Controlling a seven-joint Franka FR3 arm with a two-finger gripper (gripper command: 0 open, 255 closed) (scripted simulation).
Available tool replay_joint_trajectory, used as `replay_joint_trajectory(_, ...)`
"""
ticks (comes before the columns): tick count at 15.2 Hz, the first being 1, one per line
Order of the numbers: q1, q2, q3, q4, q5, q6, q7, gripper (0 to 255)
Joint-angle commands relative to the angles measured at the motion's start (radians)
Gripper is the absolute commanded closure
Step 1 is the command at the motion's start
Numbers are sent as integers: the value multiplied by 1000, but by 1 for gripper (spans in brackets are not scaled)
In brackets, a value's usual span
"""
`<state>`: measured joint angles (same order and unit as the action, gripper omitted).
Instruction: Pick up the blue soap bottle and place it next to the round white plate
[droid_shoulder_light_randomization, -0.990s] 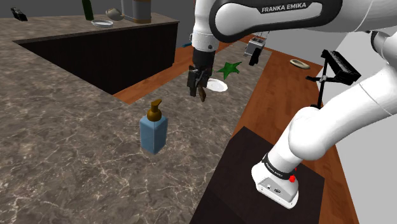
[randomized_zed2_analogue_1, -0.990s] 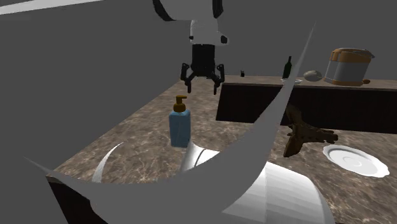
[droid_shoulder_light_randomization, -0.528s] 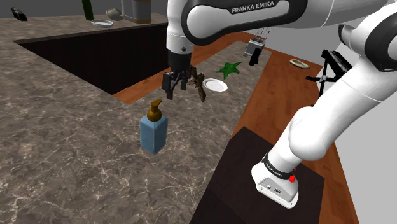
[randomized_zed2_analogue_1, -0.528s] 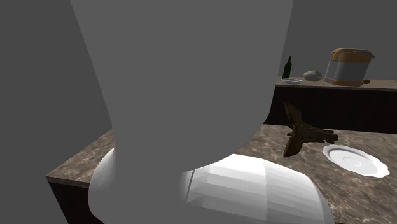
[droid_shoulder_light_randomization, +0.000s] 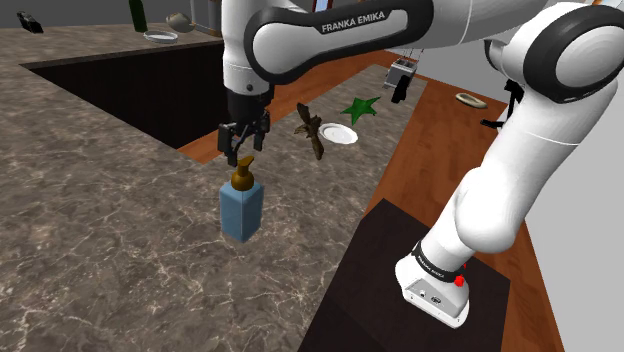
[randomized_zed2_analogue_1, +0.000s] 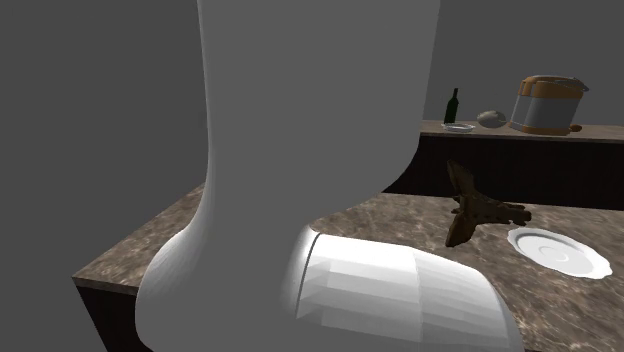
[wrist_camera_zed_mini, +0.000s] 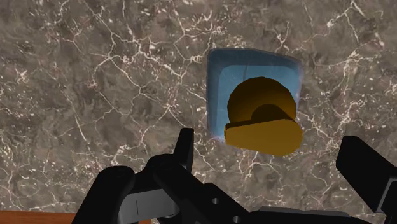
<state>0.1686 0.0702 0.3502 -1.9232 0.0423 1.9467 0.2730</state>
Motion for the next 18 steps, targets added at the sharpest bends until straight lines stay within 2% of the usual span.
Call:
replay_joint_trajectory(1,2,6,1,-18,-1,25,2,0)
replay_joint_trajectory(5,4,19,2,-52,-5,71,5,0)
replay_joint_trajectory(12,4,19,2,-52,-5,71,5,0)
replay_joint_trajectory(13,4,19,2,-52,-5,71,5,255)
replay_joint_trajectory(18,4,19,2,-52,-5,71,5,255)
